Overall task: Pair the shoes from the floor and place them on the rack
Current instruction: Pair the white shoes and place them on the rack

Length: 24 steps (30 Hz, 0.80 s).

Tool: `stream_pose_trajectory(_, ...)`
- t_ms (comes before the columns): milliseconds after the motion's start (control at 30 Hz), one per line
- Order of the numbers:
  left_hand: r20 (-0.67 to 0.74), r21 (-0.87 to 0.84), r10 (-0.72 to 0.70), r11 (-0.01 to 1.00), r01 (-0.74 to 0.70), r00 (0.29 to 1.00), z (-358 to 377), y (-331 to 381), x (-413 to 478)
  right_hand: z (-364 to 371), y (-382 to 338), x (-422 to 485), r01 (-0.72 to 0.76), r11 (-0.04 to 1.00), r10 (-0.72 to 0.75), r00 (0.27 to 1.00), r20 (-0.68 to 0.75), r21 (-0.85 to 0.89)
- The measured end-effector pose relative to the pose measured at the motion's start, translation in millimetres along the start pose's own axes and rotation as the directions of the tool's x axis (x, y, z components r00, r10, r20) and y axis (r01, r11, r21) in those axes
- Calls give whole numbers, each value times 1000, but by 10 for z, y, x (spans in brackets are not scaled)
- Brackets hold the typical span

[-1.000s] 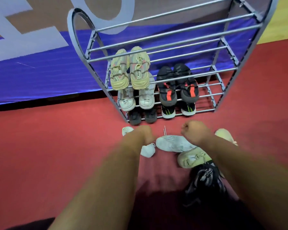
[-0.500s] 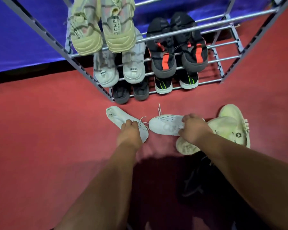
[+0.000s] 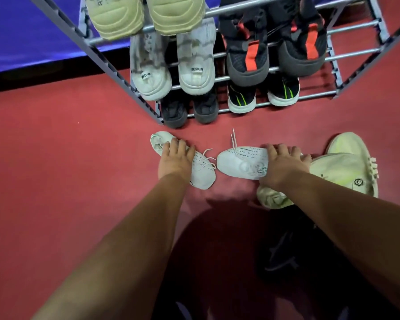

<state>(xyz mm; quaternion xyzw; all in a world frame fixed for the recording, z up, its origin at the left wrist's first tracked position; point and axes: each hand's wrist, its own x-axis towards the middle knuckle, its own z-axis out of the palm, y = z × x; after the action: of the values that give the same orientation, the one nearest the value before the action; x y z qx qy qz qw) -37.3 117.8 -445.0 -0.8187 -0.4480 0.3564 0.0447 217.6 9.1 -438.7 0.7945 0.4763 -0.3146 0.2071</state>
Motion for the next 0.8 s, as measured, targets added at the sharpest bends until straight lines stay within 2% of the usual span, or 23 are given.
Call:
stream_pose_trajectory(133, -28, -30, 7, 1000, -8, 1000, 84, -17, 21, -63, -167, 45, -95, 995, 93, 990, 109, 12)
stream_pose_trajectory(200, 36, -92, -17, 996, 20, 999, 74, -58, 1, -68, -245, 51, -134, 991, 133, 984, 117, -1)
stream_pose_trajectory(300, 209, -195, -84, 973, 126, 974, 83, -89, -59, -20, -218, 48, -95, 995, 96, 994, 43, -25)
stream_pose_trajectory(367, 327, -344, -145, 902, 261, 934, 163, -68, -154, 14, -129, 25, -24, 999, 23, 999, -22, -44)
stream_pose_trajectory(500, 490, -604, -221, 612, 511, 843, 398, 76, -353, -5, -83, 3, 96, 995, -96, 992, -87, -5)
stream_pose_trajectory(567, 566, -624, -191, 536, 568, 802, 447, 158, -408, -65, -164, 10, 88, 992, -78, 990, -115, 91)
stream_pose_trajectory(633, 618, -589, -183, 537, 604, 765, 474, 232, -453, -106, -280, 16, 77, 988, -60, 991, -123, 135)
stream_pose_trajectory(700, 638, -543, -214, 555, 630, 739, 513, 308, -493, -70, -409, -12, 73, 995, -67, 994, -83, 67)
stream_pose_trajectory(800, 604, -531, -278, 558, 638, 747, 548, 408, -555, 69, -484, -73, 58, 996, -60, 998, -32, -67)
